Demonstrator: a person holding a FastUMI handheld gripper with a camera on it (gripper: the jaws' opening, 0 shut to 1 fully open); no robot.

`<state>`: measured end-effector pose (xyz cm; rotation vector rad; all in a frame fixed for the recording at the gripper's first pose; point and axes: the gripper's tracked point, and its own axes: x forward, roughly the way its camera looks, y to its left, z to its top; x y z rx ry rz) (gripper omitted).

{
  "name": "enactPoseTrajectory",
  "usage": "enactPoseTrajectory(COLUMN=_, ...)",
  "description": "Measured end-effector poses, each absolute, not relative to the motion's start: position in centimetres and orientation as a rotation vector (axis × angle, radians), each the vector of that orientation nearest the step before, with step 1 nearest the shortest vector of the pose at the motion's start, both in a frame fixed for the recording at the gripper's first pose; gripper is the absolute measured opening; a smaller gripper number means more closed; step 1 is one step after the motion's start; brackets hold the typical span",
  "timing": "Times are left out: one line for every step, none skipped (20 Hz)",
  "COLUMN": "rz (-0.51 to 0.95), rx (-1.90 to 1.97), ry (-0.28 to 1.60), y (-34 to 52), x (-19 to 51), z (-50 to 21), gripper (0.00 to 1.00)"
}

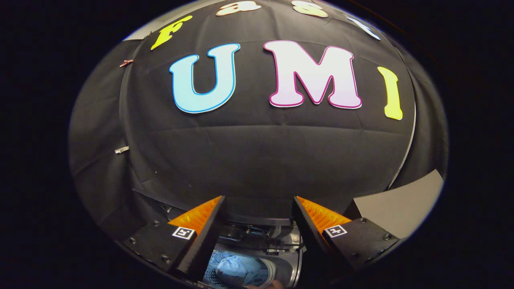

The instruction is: Put the clothes into the washing machine and then close the washing machine lid.

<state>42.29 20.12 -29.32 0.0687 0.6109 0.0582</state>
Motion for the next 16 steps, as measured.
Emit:
enactPoseTrajectory(rz=0.059, rx=0.071, ry=0.615, y=20.2, x=42.2, z=-29.2, gripper=1.0)
enactPoseTrajectory(rz=0.06, rx=0.067, ry=0.627, y=20.3, x=42.1, z=-29.2, gripper=1.0)
enactPoseTrajectory(rz=0.06, rx=0.061, ry=0.641, y=20.5, x=41.8, z=-29.2, gripper=1.0)
enactPoseTrajectory(rz=0.059, rx=0.055, ry=0.657, y=20.6, x=41.5, z=-29.3, gripper=1.0)
enactPoseTrajectory(rz=0.061, rx=0.053, ry=0.67, y=20.5, x=41.2, z=-29.2, gripper=1.0)
enactPoseTrajectory(rz=0.063, rx=0.059, ry=0.677, y=20.6, x=40.9, z=-29.3, gripper=1.0)
enactPoseTrajectory(rz=0.061, rx=0.068, ry=0.68, y=20.6, x=40.4, z=-29.2, gripper=1.0)
enactPoseTrajectory(rz=0.055, rx=0.065, ry=0.685, y=20.7, x=40.0, z=-29.2, gripper=1.0)
enactPoseTrajectory(rz=0.05, rx=0.053, ry=0.702, y=20.6, x=39.4, z=-29.5, gripper=1.0)
enactPoseTrajectory(rz=0.048, rx=0.032, ry=0.731, y=20.5, x=38.6, z=-30.1, gripper=1.0)
enactPoseTrajectory(rz=0.05, rx=0.007, ry=0.769, y=20.5, x=37.6, z=-31.0, gripper=1.0)
enactPoseTrajectory(rz=0.051, rx=-0.016, ry=0.817, y=20.5, x=36.9, z=-32.1, gripper=1.0)
enactPoseTrajectory(rz=0.058, rx=-0.022, ry=0.867, y=20.7, x=36.1, z=-33.2, gripper=1.0)
enactPoseTrajectory(rz=0.06, rx=-0.021, ry=0.905, y=21.0, x=35.0, z=-34.1, gripper=1.0)
enactPoseTrajectory(rz=0.063, rx=-0.019, ry=0.923, y=21.2, x=34.6, z=-34.9, gripper=1.0)
enactPoseTrajectory(rz=0.075, rx=-0.013, ry=0.915, y=21.5, x=34.6, z=-34.9, gripper=1.0)
